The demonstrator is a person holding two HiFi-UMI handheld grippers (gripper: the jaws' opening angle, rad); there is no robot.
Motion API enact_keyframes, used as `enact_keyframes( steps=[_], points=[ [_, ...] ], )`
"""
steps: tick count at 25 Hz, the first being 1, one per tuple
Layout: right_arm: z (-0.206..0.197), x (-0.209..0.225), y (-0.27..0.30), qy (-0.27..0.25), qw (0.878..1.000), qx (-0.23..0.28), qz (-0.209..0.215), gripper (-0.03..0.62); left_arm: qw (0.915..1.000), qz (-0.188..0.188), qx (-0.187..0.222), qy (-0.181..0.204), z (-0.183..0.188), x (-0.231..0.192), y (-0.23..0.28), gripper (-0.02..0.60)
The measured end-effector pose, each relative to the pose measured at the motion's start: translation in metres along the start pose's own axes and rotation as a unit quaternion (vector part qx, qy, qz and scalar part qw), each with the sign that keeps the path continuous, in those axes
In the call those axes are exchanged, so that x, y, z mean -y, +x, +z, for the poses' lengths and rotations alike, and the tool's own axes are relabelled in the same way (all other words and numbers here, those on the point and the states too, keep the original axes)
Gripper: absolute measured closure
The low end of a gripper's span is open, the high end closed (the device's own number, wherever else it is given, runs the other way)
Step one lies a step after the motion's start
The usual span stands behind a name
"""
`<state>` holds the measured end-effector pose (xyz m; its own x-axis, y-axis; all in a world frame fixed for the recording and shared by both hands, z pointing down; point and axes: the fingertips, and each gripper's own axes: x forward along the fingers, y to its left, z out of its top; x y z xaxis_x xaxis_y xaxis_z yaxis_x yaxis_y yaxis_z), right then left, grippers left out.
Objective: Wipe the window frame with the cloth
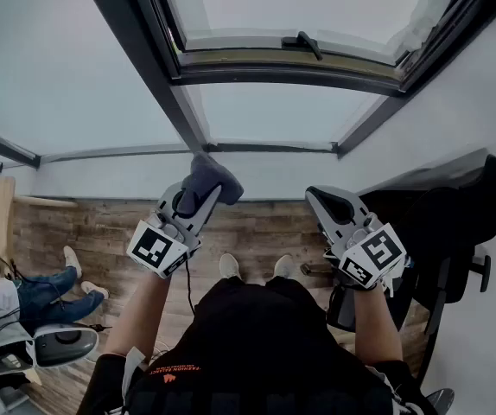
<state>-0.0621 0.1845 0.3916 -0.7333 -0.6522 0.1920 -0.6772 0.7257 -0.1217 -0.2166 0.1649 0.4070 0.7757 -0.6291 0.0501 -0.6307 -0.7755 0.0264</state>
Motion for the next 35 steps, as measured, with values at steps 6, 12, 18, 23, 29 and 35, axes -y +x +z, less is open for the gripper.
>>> enact_keyframes(
  steps=[6, 12, 18, 23, 29, 35],
  points=[
    [-0.002, 0.001, 0.000, 0.004, 1.000, 0.003, 0.002, 0.591, 0.9998, 0.000, 0.009, 0.017, -0.003, -0.001, 0.000, 0.538],
    [-0.001, 0.010, -0.012, 0.016, 1.000, 0.019, 0.001, 0.590, 0.9997, 0.010, 0.005, 0.022, -0.001, 0.012, 0.009, 0.538],
    [0.002, 0.030, -0.049, 0.005, 1.000, 0.023, 0.007, 0.589, 0.9994, 0.022, 0.014, 0.023, 0.006, 0.049, 0.035, 0.538],
    [0.000, 0.047, -0.078, 0.006, 1.000, 0.024, 0.020, 0.591, 0.9992, 0.026, 0.019, 0.026, 0.008, 0.078, 0.063, 0.538],
    [-0.002, 0.074, -0.098, 0.008, 0.999, 0.028, 0.024, 0.589, 0.9991, 0.029, 0.013, 0.028, 0.009, 0.094, 0.089, 0.538],
    [-0.003, 0.095, -0.102, 0.009, 0.999, 0.026, 0.021, 0.590, 0.9989, 0.035, 0.010, 0.029, 0.009, 0.092, 0.104, 0.538]
  ],
)
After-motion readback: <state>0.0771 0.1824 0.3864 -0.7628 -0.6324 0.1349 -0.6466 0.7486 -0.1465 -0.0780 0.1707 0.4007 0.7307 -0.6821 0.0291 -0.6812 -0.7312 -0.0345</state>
